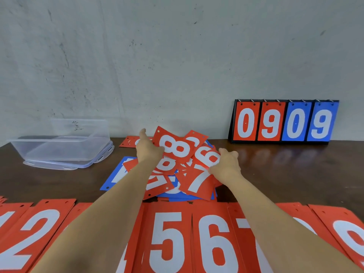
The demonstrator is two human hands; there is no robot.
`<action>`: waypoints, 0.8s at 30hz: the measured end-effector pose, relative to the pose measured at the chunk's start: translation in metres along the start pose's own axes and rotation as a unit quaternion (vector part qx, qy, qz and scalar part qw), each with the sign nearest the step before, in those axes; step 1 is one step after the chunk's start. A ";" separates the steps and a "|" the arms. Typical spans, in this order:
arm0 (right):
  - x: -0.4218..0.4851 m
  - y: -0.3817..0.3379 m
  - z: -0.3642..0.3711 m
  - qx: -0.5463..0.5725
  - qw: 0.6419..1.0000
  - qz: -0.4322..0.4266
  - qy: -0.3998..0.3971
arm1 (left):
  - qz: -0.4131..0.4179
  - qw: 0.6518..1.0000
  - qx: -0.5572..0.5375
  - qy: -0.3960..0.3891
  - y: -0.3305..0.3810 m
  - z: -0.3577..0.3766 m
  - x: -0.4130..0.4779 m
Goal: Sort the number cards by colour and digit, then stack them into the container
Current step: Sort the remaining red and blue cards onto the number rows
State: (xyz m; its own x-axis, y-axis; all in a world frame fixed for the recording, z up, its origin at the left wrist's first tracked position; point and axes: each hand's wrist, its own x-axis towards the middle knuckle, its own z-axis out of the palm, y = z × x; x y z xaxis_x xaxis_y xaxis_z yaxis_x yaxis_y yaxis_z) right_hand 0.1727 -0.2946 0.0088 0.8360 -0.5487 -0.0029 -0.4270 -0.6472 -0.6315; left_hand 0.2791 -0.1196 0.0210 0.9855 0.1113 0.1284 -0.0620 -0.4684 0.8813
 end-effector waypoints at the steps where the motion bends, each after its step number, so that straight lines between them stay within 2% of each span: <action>1: 0.001 0.001 -0.003 0.005 1.000 0.021 -0.009 | -0.016 0.999 -0.027 -0.004 0.001 -0.004 0.001; 5: -0.001 0.009 -0.016 0.018 0.996 0.085 -0.008 | -0.038 0.996 -0.076 -0.016 0.003 -0.023 0.001; 8: -0.005 0.017 -0.024 0.041 0.994 0.102 0.003 | -0.035 0.995 -0.090 -0.028 0.000 -0.036 -0.001; 12: -0.010 0.023 -0.031 0.109 0.990 0.084 0.017 | -0.050 0.987 -0.142 -0.051 0.003 -0.046 -0.014; 19: -0.024 0.022 -0.045 0.229 0.971 0.032 0.062 | -0.019 0.972 -0.217 -0.087 0.010 -0.060 -0.040; 24: -0.043 0.008 -0.055 0.339 0.940 -0.001 0.037 | 0.039 0.973 -0.207 -0.093 0.014 -0.075 -0.055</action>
State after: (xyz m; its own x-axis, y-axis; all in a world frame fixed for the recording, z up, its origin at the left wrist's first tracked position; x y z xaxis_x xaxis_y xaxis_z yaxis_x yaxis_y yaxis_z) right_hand 0.1147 -0.3053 0.0464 0.7992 -0.5999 0.0370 -0.0861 -0.1753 -0.9807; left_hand 0.2117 -0.0663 0.0603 0.9843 -0.0890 0.1521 -0.1586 -0.0716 0.9847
